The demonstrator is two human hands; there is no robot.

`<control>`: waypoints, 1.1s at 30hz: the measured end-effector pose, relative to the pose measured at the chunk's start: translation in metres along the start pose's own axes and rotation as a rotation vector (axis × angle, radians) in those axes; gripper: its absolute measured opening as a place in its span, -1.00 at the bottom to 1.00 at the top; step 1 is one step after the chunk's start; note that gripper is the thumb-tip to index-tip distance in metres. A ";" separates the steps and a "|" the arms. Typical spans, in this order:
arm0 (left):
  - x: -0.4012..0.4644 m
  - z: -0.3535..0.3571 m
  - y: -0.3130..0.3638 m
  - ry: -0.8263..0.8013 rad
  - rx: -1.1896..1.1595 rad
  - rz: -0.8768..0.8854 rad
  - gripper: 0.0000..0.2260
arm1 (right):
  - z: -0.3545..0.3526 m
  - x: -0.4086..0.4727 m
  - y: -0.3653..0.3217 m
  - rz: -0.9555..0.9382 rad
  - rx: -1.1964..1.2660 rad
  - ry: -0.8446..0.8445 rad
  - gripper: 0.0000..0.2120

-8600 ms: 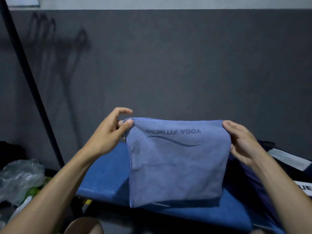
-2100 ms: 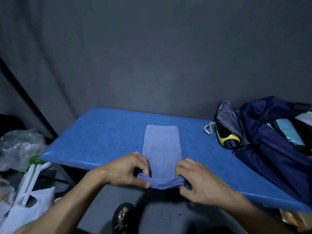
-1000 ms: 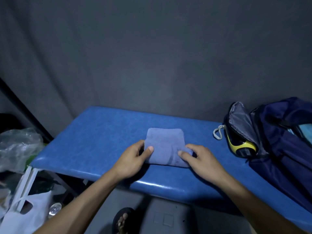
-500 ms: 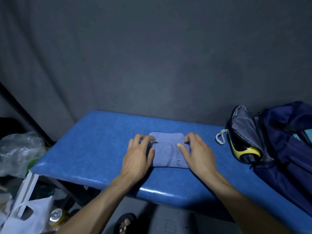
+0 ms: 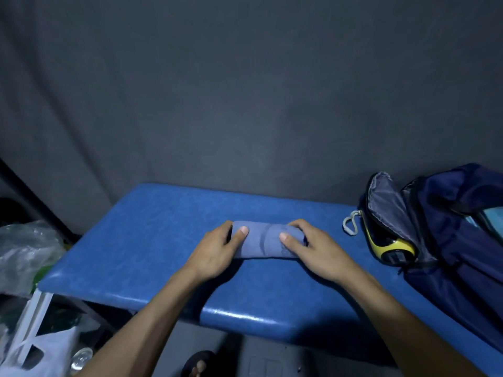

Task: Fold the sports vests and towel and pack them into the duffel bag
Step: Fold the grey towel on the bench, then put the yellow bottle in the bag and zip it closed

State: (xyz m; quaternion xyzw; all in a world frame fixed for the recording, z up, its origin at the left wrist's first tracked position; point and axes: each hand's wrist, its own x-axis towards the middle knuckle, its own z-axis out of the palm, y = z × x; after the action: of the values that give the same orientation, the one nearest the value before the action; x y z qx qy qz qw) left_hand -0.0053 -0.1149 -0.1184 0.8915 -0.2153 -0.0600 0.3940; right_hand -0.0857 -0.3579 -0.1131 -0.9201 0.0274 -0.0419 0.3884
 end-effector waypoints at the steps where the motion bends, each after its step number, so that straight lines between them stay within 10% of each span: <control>1: 0.005 0.002 0.004 0.010 0.026 -0.054 -0.58 | 0.004 0.005 -0.001 0.088 0.054 0.060 -0.66; 9: 0.033 0.013 0.019 0.030 0.302 -0.303 -0.61 | 0.016 0.032 -0.013 0.387 -0.278 0.165 -0.50; 17: 0.045 0.012 0.021 -0.067 -0.011 -0.330 -0.58 | 0.017 0.035 -0.006 0.427 -0.253 0.127 -0.52; 23: 0.033 0.000 0.058 0.011 -0.452 0.056 -0.84 | -0.013 0.001 -0.011 0.167 0.011 0.207 -0.76; 27: 0.025 -0.013 0.118 -0.181 -0.532 0.326 -0.83 | -0.061 -0.038 -0.037 -0.156 -0.146 0.184 -0.42; 33: 0.027 0.023 0.206 -0.208 -0.670 0.492 -0.85 | -0.137 -0.087 -0.034 -0.074 -0.019 0.215 -0.56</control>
State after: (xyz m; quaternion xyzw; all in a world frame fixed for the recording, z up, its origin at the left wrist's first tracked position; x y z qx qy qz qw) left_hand -0.0570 -0.2650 0.0171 0.6255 -0.4289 -0.1204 0.6406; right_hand -0.1854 -0.4241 0.0017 -0.9144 0.0353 -0.1545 0.3725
